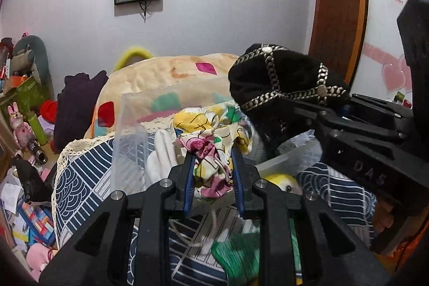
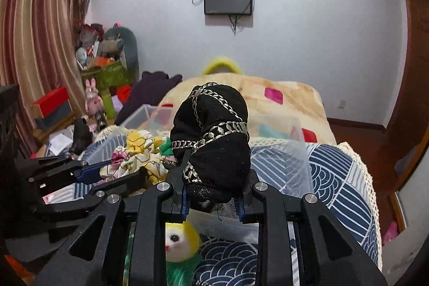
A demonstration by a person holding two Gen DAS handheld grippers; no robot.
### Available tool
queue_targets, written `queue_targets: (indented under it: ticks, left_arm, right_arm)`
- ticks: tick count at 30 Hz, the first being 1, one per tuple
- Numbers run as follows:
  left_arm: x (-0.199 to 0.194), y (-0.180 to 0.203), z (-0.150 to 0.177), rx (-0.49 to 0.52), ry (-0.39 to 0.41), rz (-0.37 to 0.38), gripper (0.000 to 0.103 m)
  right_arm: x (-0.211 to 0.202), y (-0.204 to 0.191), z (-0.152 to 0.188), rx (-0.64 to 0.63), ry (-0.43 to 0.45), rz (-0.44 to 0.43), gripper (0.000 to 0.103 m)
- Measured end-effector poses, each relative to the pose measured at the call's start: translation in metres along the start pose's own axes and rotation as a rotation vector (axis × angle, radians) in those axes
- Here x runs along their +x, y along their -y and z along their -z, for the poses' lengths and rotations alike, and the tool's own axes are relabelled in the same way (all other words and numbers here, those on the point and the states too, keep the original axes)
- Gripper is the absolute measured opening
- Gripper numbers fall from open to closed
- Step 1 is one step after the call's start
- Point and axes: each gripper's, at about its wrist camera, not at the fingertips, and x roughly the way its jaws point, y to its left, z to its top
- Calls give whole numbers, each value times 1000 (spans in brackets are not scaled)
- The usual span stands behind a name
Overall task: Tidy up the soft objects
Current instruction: 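Lift the hat and floral cloth into the clear box and open both grippers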
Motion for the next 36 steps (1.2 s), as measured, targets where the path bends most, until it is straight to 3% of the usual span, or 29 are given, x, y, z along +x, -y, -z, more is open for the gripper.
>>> queue_targets:
  ticks: [10, 16, 24, 36]
  left_arm:
    - [17, -6, -7, -38, -42, 11, 30]
    - [19, -13, -7, -71, -35, 6, 40]
    - [9, -17, -4, -83, -35, 10, 50]
    - [-46, -9, -2, -68, 62, -10, 70]
  right_arm:
    - [29, 9, 4, 12, -114, 36, 24]
    - [25, 14, 2, 33, -134, 27, 33]
    - [8, 13, 5, 17, -109, 25, 49]
    - [-43, 15, 1, 35, 10, -12, 58]
